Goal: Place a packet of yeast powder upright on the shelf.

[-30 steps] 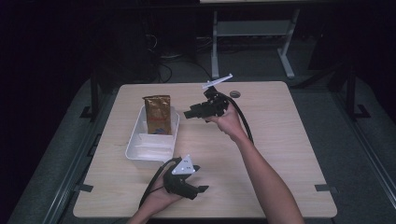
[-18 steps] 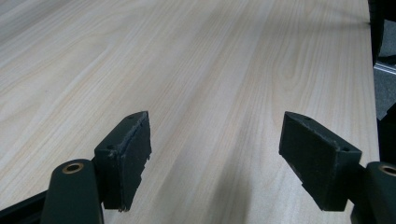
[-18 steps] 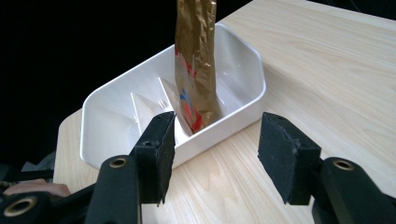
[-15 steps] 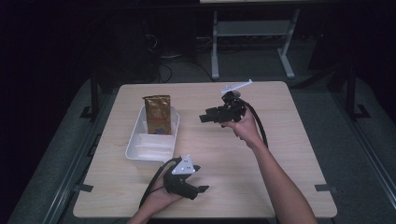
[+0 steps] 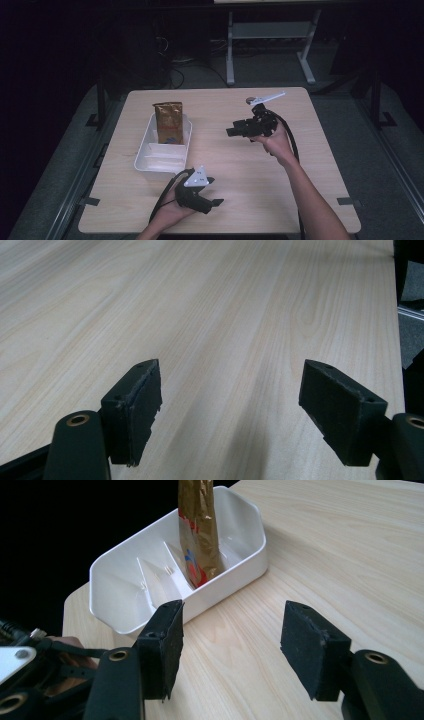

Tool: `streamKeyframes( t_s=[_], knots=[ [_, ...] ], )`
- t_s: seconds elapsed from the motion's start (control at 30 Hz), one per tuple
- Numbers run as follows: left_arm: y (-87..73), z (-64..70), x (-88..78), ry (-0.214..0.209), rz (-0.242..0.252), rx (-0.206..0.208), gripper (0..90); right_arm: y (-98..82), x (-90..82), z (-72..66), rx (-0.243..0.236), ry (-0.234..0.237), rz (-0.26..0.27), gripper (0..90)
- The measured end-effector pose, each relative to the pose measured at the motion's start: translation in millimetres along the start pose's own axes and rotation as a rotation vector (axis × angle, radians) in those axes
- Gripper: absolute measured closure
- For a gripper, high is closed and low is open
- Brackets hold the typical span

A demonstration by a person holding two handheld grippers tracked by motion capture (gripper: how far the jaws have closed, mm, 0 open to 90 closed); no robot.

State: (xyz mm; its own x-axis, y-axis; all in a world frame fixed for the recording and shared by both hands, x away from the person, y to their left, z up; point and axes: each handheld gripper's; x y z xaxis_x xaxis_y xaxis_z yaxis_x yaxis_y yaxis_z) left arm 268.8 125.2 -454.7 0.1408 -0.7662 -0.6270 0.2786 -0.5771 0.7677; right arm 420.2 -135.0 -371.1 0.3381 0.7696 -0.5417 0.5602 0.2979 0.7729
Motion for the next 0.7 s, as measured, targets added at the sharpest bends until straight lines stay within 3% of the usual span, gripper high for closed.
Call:
streamKeyframes(
  t_s=[0.7],
  knots=[
    [-0.2, 0.1, 1.0, 0.001, -0.007, 0.001, 24.6, -43.5, -38.5, 9.1, 0.038, -0.031, 0.007, 39.9]
  ],
)
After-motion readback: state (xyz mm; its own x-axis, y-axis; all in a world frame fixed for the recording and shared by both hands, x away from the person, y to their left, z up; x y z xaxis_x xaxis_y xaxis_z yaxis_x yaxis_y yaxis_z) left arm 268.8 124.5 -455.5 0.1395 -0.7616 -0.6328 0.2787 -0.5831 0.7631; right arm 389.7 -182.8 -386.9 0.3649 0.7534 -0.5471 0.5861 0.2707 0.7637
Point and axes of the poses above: each handheld gripper's, and its own axes: x roughly forward along the jaws, y roughly out of its top, z roughly to its right, and after that the axes turned 7 degrees about -y, right-handed
